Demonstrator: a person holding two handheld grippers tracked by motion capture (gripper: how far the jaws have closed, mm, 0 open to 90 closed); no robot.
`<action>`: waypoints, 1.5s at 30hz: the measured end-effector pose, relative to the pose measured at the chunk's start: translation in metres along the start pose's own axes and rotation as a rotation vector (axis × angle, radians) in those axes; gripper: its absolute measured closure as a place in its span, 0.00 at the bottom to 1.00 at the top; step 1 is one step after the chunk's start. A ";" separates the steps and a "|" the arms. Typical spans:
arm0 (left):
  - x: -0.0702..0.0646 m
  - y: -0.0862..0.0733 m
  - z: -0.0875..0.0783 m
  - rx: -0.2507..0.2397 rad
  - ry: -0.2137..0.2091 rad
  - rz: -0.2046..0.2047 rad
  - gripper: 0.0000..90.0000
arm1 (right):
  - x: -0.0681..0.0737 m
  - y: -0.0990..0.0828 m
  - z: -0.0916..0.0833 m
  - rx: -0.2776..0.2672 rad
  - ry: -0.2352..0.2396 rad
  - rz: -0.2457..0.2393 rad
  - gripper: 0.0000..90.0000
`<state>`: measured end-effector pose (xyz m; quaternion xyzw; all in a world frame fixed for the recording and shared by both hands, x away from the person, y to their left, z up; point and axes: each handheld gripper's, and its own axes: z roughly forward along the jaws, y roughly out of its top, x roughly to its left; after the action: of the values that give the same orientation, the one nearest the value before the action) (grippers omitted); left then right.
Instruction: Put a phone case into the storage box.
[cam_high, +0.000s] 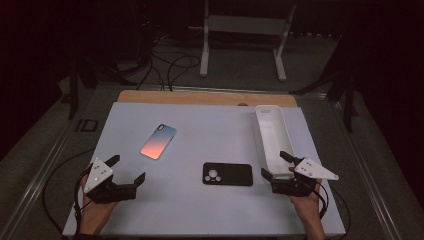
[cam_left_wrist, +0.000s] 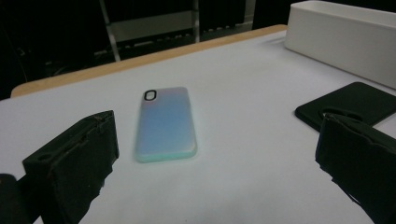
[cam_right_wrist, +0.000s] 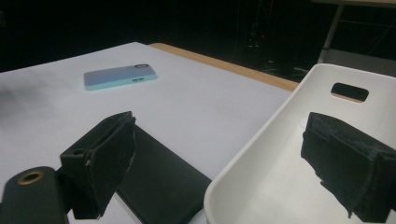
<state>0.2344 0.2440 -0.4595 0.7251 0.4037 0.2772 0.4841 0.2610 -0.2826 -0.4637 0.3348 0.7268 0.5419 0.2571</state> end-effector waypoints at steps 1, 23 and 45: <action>0.001 0.002 0.000 0.007 0.000 -0.003 0.00 | 0.000 0.000 0.000 0.000 -0.001 0.000 0.11; 0.032 0.037 0.059 0.156 0.011 -0.006 0.00 | -0.001 0.002 0.000 0.004 -0.007 -0.005 0.11; 0.058 0.043 0.142 0.465 0.028 0.009 0.00 | -0.002 0.001 -0.001 0.006 -0.010 0.001 0.11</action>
<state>0.3910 0.2172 -0.4729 0.8150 0.4602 0.1891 0.2970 0.2618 -0.2842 -0.4622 0.3386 0.7269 0.5381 0.2597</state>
